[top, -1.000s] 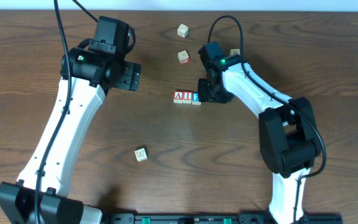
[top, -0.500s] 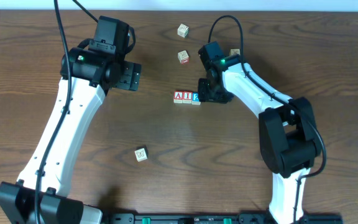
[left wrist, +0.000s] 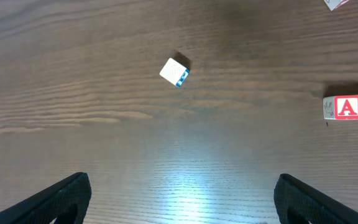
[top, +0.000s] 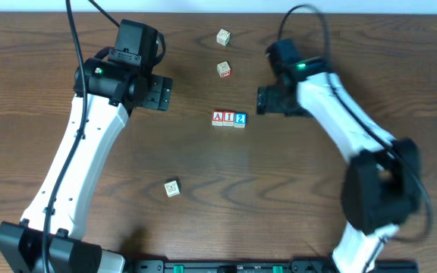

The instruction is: Spell out Ai2

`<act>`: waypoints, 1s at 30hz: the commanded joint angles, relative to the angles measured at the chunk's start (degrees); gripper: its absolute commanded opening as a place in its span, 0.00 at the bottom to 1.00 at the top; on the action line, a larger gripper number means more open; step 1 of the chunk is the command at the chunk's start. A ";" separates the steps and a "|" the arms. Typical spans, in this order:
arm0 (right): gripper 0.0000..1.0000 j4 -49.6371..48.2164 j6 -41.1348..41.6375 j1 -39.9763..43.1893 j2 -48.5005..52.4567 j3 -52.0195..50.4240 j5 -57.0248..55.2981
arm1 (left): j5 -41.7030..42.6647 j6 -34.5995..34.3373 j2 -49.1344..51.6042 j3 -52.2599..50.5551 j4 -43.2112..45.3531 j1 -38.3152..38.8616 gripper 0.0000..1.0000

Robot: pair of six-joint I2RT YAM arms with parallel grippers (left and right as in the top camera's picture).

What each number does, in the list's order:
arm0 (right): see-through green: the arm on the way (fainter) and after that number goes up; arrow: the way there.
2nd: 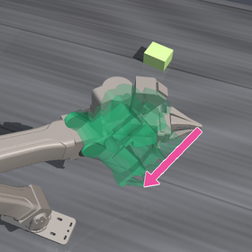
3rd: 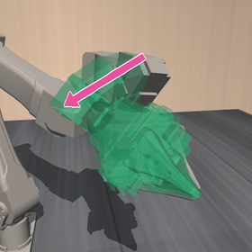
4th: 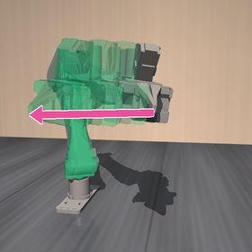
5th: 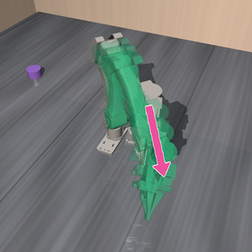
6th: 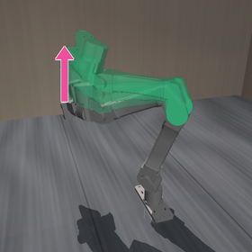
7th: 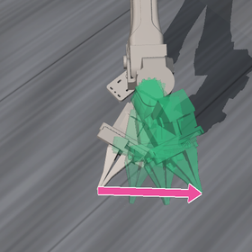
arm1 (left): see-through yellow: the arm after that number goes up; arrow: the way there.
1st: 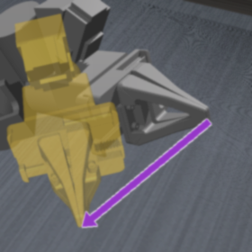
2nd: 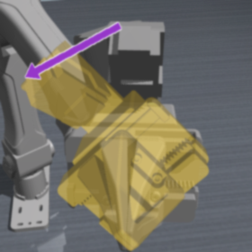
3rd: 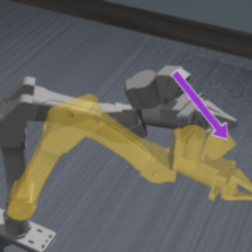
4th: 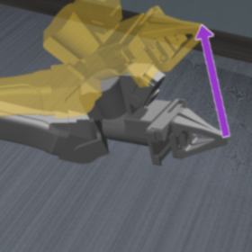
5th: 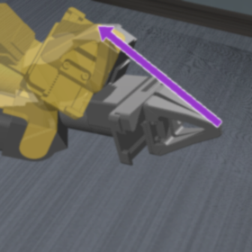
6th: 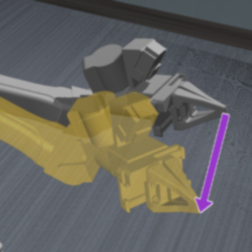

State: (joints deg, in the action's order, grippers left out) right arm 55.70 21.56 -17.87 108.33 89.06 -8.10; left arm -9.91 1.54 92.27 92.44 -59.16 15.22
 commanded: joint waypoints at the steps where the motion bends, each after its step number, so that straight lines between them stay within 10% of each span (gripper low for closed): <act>1: 0.99 1.16 -3.65 0.63 -6.84 0.02 -4.17 | -1.01 0.42 0.20 -0.13 -0.20 0.13 0.95; 13: 0.99 -25.66 -28.28 0.24 -27.43 -14.32 3.85 | -1.01 0.42 0.20 -0.13 -0.20 0.13 0.96; 30: 0.99 -57.37 -25.42 12.96 -69.81 -65.02 21.20 | -1.01 0.42 0.20 -0.13 -0.20 0.13 0.95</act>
State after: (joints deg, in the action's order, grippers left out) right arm 0.10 -4.82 -6.20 43.03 28.51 7.68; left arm -9.93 1.56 92.27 92.44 -59.24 15.22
